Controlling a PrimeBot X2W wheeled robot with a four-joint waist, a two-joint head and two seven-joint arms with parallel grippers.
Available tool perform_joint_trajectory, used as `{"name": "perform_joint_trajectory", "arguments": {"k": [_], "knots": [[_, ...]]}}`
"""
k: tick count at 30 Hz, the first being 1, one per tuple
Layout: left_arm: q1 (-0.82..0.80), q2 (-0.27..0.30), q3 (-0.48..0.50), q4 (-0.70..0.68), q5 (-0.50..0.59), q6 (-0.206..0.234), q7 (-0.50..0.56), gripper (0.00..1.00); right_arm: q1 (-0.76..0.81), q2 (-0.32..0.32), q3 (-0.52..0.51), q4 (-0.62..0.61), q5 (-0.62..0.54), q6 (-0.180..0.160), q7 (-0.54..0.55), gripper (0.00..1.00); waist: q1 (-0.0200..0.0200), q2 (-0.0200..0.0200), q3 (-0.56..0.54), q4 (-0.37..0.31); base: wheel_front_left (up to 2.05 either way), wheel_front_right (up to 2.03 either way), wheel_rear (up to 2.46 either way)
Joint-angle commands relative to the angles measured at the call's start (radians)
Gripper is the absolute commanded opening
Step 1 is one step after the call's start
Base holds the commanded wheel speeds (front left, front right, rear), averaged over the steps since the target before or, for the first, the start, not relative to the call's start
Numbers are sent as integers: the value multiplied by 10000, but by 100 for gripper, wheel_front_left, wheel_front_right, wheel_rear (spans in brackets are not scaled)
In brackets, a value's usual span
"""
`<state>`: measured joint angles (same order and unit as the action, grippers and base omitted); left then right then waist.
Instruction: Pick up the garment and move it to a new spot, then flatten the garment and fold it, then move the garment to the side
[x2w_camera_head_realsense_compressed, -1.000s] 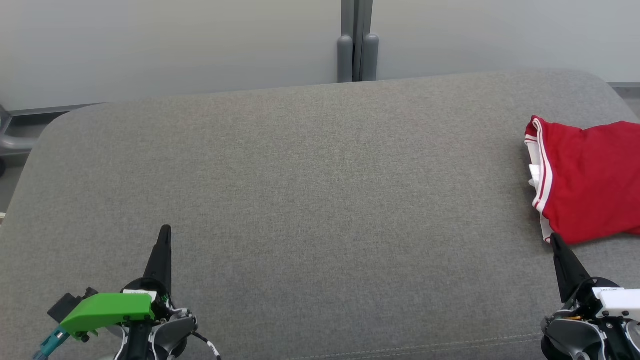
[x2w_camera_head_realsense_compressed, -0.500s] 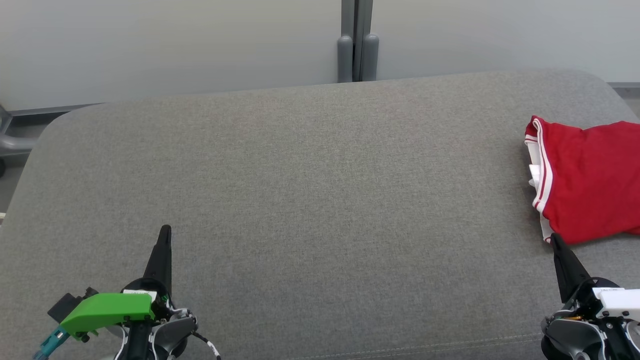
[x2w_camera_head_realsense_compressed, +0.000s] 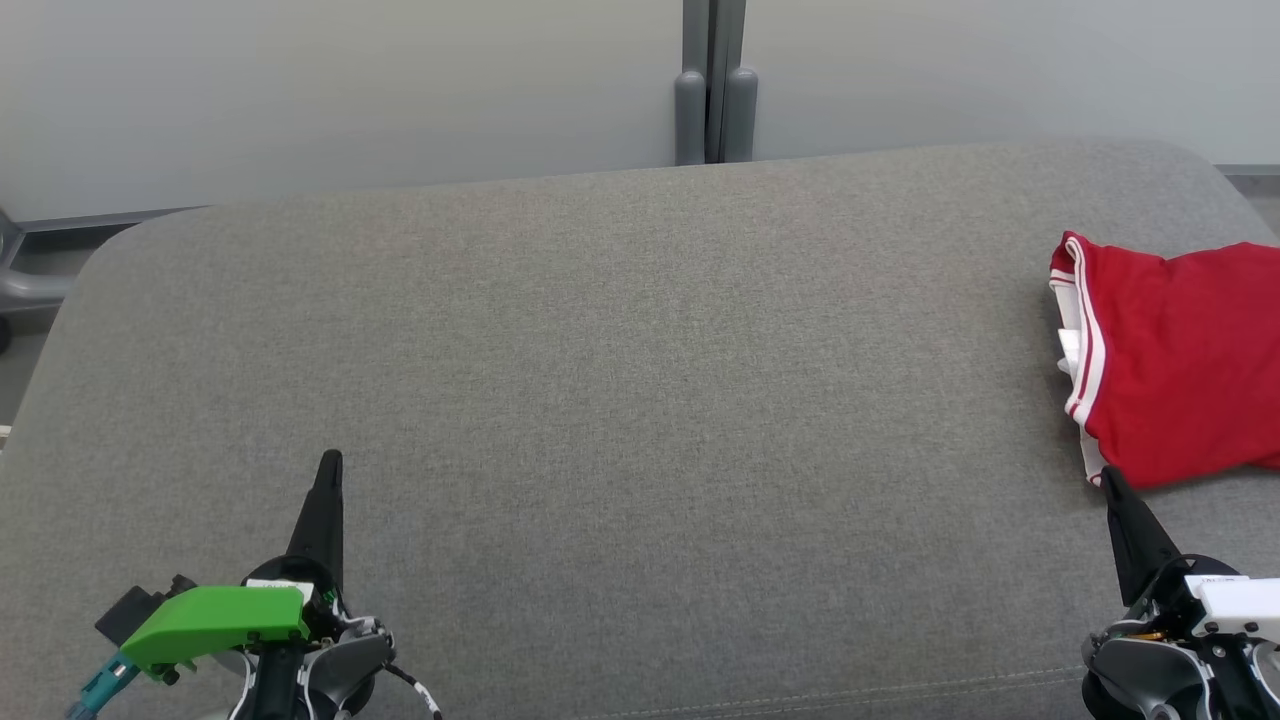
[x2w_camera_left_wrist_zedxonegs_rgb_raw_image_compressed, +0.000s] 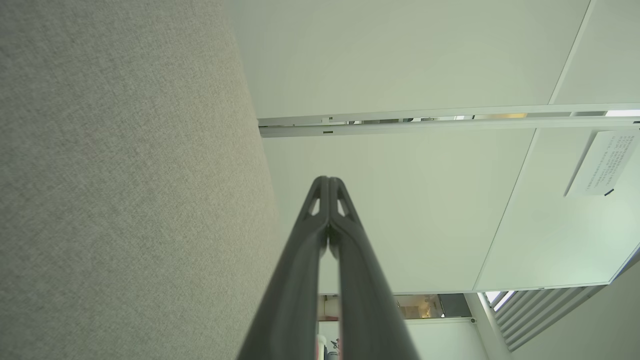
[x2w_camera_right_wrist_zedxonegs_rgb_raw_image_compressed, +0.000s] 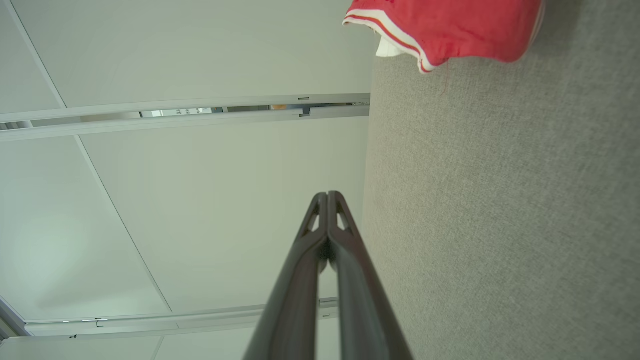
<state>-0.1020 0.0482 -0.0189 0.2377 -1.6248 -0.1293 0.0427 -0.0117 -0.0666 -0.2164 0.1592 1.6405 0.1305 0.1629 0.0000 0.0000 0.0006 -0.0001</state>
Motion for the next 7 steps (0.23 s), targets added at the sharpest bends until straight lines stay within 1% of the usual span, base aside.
{"name": "perform_joint_trajectory", "arguments": {"k": [1, 7], "knots": [[-119, 3, 29, 13, -40, -60, 19, 0, -45, 10, -34, -24, -76, 4, 54, 0, 0, 0, 0, 0, 0, 0, 0], [-119, 3, 28, 12, -39, -60, 18, 0, -45, 14, -39, -23, -71, 4, 40, 0, 0, 0, 0, 0, 0, 0, 0]]}}
